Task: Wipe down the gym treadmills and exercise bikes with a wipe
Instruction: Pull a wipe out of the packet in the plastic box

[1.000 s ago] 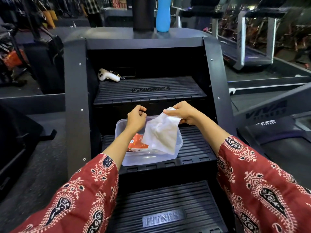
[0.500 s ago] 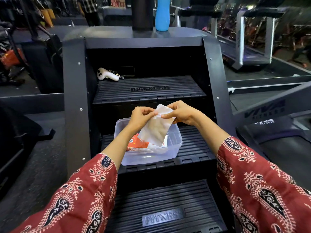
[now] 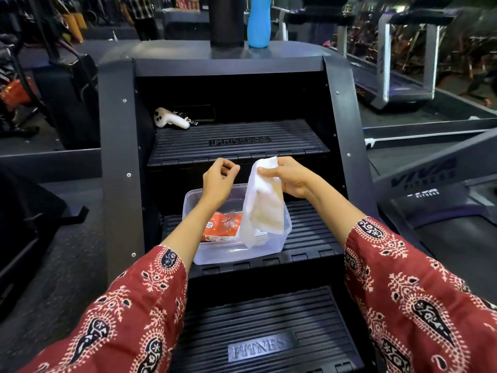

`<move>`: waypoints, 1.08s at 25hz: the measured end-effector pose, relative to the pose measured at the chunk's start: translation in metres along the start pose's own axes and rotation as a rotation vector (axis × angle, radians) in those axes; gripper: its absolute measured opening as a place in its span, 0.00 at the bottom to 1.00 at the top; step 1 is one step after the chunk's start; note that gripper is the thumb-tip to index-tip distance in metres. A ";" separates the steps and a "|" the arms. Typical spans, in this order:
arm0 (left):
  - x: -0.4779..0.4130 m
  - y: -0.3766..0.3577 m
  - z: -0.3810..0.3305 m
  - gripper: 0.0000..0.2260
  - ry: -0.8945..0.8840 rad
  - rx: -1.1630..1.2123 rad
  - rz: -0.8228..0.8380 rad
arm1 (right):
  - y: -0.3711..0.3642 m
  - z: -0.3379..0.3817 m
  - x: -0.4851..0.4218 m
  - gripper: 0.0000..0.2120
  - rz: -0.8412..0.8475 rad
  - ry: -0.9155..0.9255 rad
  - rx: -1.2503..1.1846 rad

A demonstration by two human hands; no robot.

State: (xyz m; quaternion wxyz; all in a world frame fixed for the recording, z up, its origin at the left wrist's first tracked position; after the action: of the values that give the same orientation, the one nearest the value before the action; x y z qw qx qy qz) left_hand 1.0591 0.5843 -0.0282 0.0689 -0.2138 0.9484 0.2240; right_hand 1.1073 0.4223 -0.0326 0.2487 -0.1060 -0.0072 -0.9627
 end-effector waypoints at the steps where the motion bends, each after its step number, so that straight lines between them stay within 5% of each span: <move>1: 0.000 -0.004 -0.002 0.08 -0.007 0.004 0.035 | -0.001 0.001 -0.001 0.04 0.001 0.002 -0.004; 7: 0.003 0.000 0.012 0.12 0.076 0.124 -0.039 | -0.004 0.000 -0.005 0.04 -0.041 0.008 -0.113; 13: 0.017 -0.034 0.003 0.11 0.052 0.218 0.342 | -0.011 0.003 -0.007 0.07 -0.011 0.006 -0.285; 20: 0.021 -0.039 0.002 0.10 0.084 0.226 0.381 | -0.007 0.023 -0.006 0.05 -0.023 0.230 0.209; 27: 0.018 -0.038 -0.005 0.09 0.053 0.275 0.381 | 0.018 0.033 -0.013 0.09 -0.260 0.391 0.453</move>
State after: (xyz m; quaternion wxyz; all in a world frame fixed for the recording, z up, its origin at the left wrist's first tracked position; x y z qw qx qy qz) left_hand 1.0597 0.5447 -0.0428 0.0287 -0.0254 0.9946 0.0960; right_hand 1.1335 0.4154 -0.0039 0.1377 0.1407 -0.1867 -0.9625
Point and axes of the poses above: each hand's wrist, its own x-axis away from the middle knuckle, its own y-axis out of the back of the hand, z = x × y, the point moved 9 cm from there along -x, towards the middle knuckle, and after that the axes turned 2 degrees about -x, right-handed, at the moved point
